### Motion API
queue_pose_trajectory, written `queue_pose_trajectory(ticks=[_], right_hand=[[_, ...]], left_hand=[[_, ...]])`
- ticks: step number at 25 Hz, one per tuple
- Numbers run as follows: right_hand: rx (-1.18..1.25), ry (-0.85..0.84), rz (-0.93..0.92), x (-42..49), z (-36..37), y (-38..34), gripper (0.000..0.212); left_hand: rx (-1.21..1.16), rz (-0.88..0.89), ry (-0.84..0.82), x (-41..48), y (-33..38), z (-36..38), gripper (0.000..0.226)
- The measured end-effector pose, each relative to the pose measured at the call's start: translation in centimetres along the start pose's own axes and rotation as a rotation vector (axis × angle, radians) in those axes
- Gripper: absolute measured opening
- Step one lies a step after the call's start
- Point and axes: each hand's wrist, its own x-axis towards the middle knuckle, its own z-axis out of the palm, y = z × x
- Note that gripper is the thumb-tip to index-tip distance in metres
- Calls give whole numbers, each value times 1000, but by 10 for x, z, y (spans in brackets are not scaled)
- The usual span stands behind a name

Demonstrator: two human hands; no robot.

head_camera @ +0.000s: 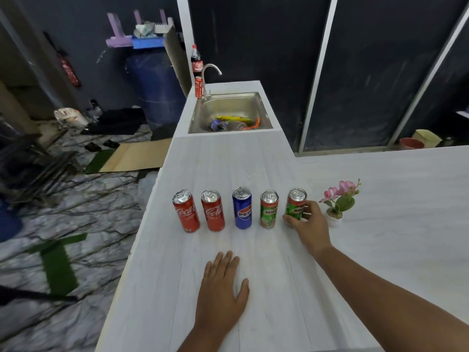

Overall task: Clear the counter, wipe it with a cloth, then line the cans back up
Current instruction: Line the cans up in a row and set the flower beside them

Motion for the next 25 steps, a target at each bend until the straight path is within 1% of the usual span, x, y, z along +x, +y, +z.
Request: queue_pose_trajectory(ticks=[11,15,19,20,22,25], right_hand=[[-51,25,6,0,5,1,68],[-119,11,-12,-6,-1,11,64],[-176,-32,-19,-18,-10,17,74],[-208,-24,-27,-24,-13,21,73],[-293,28,-68,-38,-23,34,63],[-361,160,-75,-51,-46,52,54]], left_hand=[[-6,-19,-2,0,2,-3,77],[-7,-16,6,-1,2,-5,78],[-3,-7,10,-2,2,-5,77],[-1,-6,7,-2,2,-4,76],[8,-7,3,-3,2,-4,76],[22,-9,-2,-1,0,-1,76]])
